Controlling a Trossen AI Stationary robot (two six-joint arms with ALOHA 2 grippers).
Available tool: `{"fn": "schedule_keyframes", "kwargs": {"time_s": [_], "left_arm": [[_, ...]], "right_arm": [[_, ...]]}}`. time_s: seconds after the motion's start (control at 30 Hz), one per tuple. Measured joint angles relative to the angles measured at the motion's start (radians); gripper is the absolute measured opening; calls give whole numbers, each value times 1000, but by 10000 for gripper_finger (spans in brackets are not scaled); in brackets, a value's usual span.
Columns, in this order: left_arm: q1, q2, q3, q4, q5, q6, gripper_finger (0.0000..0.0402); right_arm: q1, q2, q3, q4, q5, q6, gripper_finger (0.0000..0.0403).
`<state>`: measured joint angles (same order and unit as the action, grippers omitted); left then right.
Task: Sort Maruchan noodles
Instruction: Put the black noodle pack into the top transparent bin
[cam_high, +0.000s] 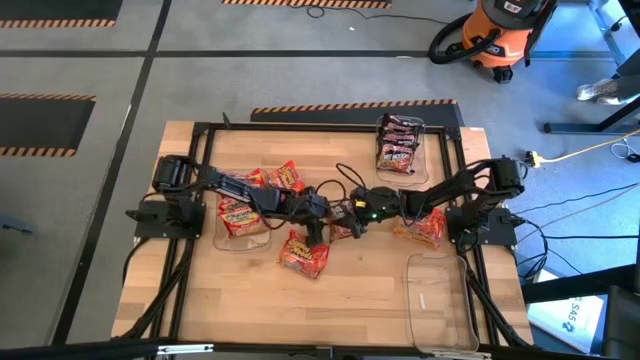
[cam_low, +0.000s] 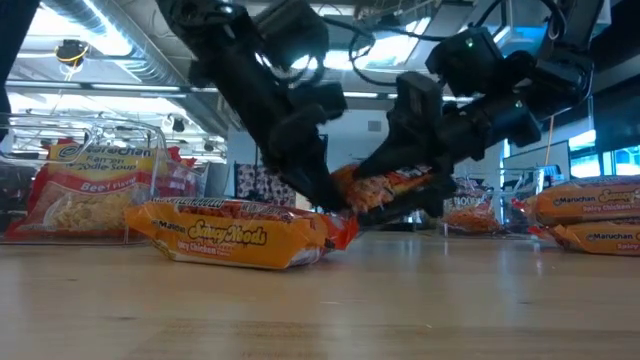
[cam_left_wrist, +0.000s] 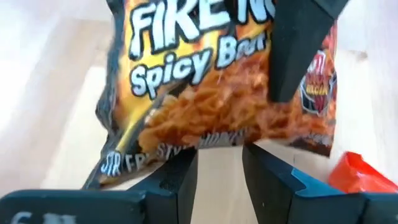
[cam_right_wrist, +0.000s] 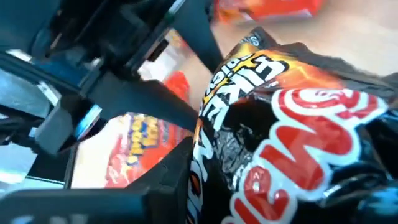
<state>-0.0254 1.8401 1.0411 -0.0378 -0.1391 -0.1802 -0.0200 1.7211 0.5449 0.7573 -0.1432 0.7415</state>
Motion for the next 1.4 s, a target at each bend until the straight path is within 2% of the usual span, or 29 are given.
{"fn": "schedule_keyframes", "kwargs": {"time_s": [0.2, 0.33, 0.47, 0.57, 0.73, 0.9, 1.03, 1.23, 1.4], "left_arm": [[-7, -82, 1, -155, -15, 34, 121], [-9, -92, 0, -172, -15, 34, 121], [-15, -92, 0, -169, -15, 34, 121], [-21, -92, 0, -169, -14, 34, 121], [-34, -92, 0, -167, -14, 33, 121], [-50, -91, 0, -167, -14, 32, 121], [-65, -91, 0, -163, -12, 32, 121], [-85, -91, 0, -162, -12, 31, 121], [-100, -91, -1, -162, -12, 31, 121]], "right_arm": [[-4, -104, -1, -78, -10, -117, 127], [-21, -216, -1, -169, -6, -205, 113], [-50, -348, 8, -289, 0, -268, 117], [-76, -446, 53, -481, 4, -335, 122], [-112, -554, 186, -839, 87, -483, 117], [-167, -585, 352, -1183, 153, -592, 119], [-212, -584, 471, -1393, 221, -707, 122], [-294, -584, 589, -1598, 265, -955, 123], [-388, -584, 605, -1660, 267, -1106, 123]]}}
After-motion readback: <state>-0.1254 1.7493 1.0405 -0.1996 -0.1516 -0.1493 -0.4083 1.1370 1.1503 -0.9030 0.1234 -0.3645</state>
